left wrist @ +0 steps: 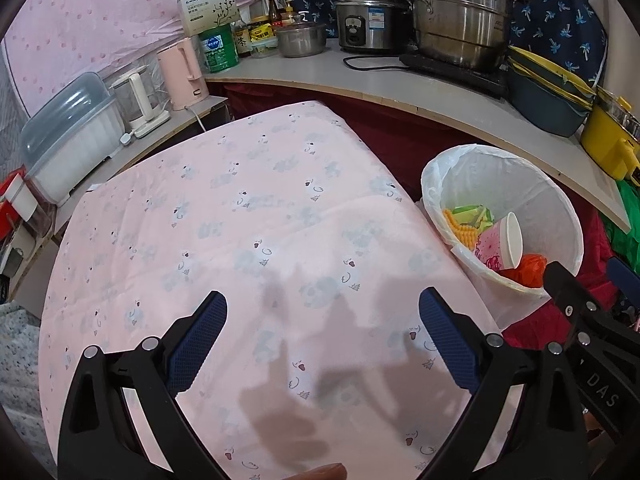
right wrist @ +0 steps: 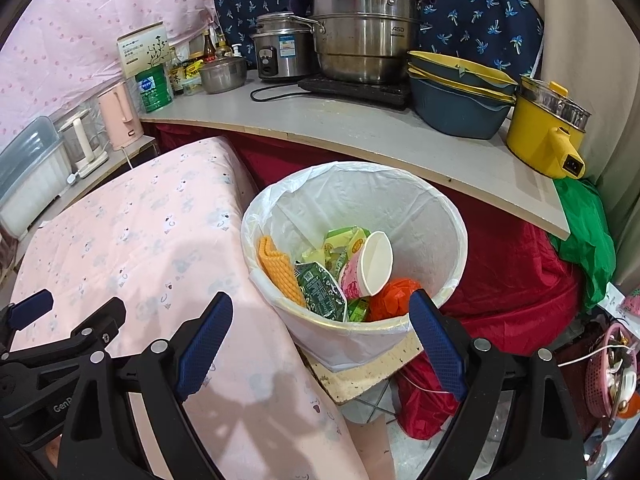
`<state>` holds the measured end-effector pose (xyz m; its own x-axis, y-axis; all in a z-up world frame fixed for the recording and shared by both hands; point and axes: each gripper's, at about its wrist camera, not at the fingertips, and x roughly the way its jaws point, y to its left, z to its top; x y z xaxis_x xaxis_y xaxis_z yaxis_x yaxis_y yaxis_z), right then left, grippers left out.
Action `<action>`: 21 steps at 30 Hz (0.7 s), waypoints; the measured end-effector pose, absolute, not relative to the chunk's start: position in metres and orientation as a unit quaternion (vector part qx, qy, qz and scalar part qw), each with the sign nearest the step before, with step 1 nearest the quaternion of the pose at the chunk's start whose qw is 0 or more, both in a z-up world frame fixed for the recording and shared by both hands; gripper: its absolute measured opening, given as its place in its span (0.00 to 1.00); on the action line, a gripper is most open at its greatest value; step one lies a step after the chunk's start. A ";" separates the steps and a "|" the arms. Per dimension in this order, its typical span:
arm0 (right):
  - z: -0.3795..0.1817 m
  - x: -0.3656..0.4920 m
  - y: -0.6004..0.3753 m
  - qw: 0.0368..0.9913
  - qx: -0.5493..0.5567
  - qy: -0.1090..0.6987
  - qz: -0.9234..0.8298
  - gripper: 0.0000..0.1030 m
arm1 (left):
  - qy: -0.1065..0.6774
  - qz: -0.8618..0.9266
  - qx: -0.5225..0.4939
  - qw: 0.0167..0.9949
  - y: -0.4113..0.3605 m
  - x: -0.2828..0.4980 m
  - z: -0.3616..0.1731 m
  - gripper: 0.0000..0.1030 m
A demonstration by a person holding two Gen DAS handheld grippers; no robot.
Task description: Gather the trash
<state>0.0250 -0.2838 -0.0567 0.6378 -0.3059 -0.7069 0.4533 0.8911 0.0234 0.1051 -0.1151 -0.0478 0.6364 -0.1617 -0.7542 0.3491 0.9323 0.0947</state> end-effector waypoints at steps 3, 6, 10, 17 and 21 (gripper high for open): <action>-0.056 0.027 -0.287 0.900 0.102 0.368 -0.209 0.83 | 0.400 -0.140 0.117 0.898 -0.119 0.107 -0.047 0.90; -0.058 0.028 -0.289 0.900 0.102 0.369 -0.206 0.83 | 0.401 -0.138 0.118 0.898 -0.121 0.108 -0.047 0.90; -0.060 0.031 -0.291 0.900 0.103 0.371 -0.203 0.83 | 0.402 -0.130 0.118 0.898 -0.125 0.110 -0.048 0.90; -0.063 0.035 -0.292 0.900 0.103 0.372 -0.201 0.83 | 0.406 -0.121 0.118 0.898 -0.129 0.117 -0.050 0.90; -0.064 0.037 -0.292 0.900 0.105 0.374 -0.200 0.83 | 0.409 -0.117 0.116 0.898 -0.128 0.120 -0.052 0.90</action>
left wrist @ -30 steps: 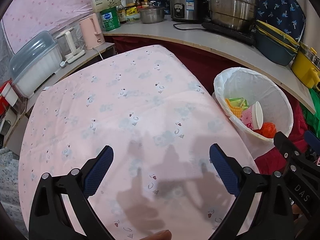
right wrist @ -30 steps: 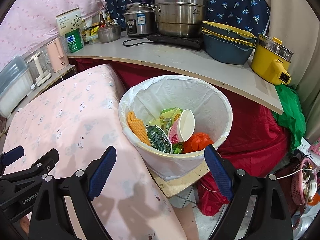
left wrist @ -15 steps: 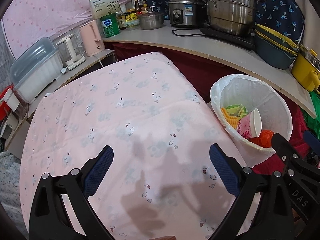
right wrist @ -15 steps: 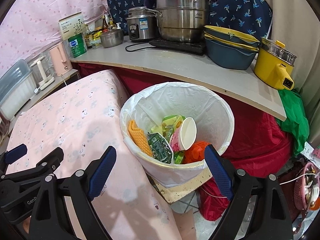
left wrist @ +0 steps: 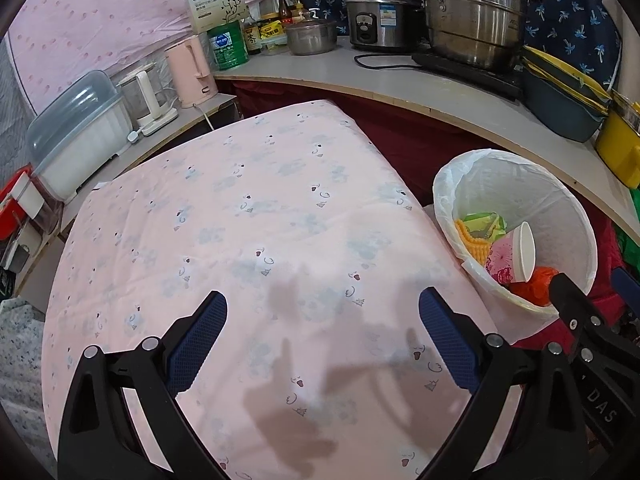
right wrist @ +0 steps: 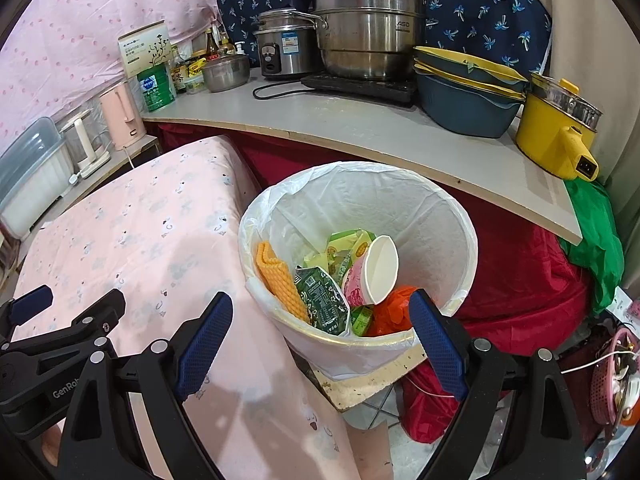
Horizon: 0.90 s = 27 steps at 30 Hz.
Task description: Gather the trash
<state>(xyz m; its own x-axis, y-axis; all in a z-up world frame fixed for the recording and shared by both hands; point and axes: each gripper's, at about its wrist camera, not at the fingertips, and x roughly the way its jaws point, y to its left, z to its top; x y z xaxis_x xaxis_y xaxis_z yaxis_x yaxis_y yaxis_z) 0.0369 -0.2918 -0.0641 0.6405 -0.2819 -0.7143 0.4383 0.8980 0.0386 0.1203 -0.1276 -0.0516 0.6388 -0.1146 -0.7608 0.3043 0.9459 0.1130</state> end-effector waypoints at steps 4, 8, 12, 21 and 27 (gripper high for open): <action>-0.065 0.038 -0.292 0.900 0.104 0.374 -0.199 0.83 | 0.410 -0.114 0.116 0.898 -0.127 0.121 -0.052 0.90; -0.066 0.038 -0.292 0.900 0.104 0.374 -0.198 0.83 | 0.409 -0.115 0.116 0.898 -0.127 0.121 -0.052 0.90; -0.065 0.037 -0.291 0.901 0.105 0.372 -0.197 0.83 | 0.407 -0.115 0.117 0.898 -0.126 0.120 -0.052 0.90; -0.063 0.035 -0.290 0.903 0.100 0.370 -0.195 0.90 | 0.406 -0.116 0.118 0.899 -0.126 0.117 -0.051 0.90; -0.061 0.033 -0.289 0.906 0.094 0.363 -0.197 0.93 | 0.413 -0.115 0.115 0.896 -0.124 0.114 -0.051 0.90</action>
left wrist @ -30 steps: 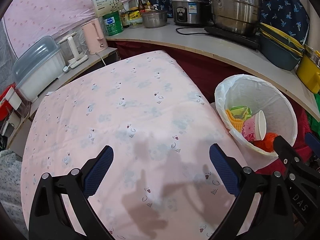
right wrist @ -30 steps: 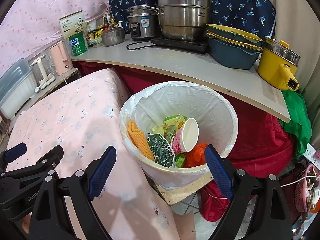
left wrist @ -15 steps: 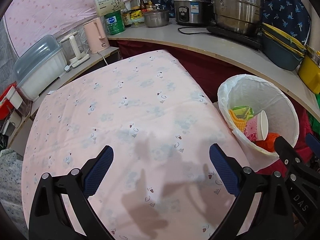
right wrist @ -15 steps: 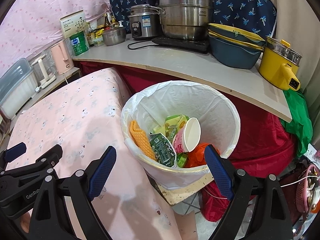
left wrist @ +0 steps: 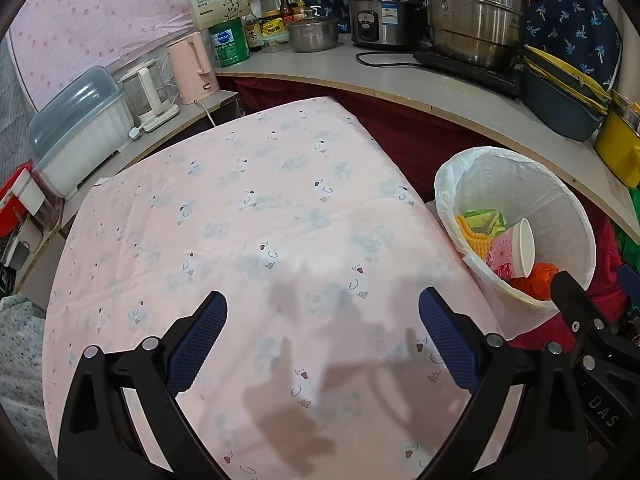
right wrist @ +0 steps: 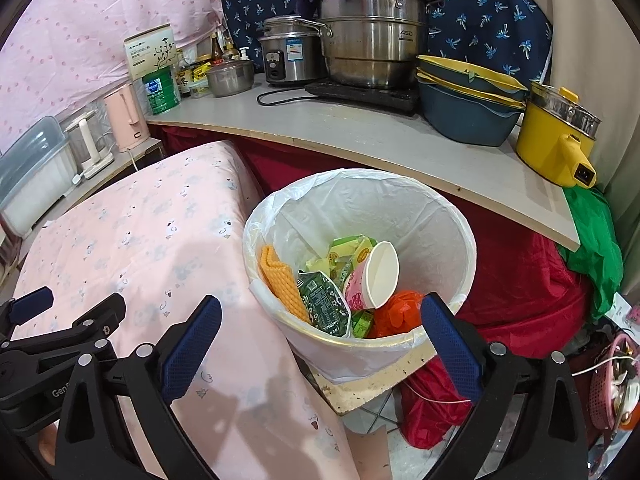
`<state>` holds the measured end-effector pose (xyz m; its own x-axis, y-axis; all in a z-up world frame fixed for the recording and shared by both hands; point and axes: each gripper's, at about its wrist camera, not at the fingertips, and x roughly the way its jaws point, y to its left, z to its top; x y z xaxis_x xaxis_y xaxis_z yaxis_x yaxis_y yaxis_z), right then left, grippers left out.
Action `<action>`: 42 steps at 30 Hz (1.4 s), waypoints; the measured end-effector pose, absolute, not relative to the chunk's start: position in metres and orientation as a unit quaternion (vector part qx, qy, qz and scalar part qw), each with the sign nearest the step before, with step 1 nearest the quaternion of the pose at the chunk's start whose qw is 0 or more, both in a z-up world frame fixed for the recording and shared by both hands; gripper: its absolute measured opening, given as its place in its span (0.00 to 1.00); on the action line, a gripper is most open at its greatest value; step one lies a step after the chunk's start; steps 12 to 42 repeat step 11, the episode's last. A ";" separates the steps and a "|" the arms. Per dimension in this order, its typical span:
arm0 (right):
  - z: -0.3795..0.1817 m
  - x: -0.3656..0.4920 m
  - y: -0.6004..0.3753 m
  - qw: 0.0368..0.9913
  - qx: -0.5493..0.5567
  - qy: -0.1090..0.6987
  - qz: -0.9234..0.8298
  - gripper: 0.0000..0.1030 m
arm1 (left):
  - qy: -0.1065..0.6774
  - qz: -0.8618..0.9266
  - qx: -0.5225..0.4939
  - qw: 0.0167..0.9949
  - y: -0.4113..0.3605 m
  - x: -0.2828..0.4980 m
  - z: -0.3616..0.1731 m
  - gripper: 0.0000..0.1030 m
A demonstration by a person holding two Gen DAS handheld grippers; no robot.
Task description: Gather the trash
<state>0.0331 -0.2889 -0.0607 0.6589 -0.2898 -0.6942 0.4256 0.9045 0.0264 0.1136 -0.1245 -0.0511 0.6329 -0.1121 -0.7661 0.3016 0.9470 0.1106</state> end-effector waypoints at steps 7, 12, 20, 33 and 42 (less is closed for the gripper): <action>-0.061 0.033 -0.287 0.906 0.092 0.363 -0.196 0.93 | 0.414 -0.113 0.114 0.896 -0.122 0.114 -0.051 0.90; -0.062 0.032 -0.288 0.906 0.093 0.363 -0.196 0.93 | 0.415 -0.111 0.114 0.896 -0.121 0.115 -0.051 0.90; -0.062 0.032 -0.288 0.906 0.093 0.363 -0.196 0.93 | 0.415 -0.111 0.114 0.896 -0.121 0.115 -0.051 0.90; -0.062 0.032 -0.288 0.906 0.093 0.363 -0.196 0.93 | 0.415 -0.111 0.114 0.896 -0.121 0.115 -0.051 0.90; -0.062 0.032 -0.288 0.906 0.093 0.363 -0.196 0.93 | 0.415 -0.111 0.114 0.896 -0.121 0.115 -0.051 0.90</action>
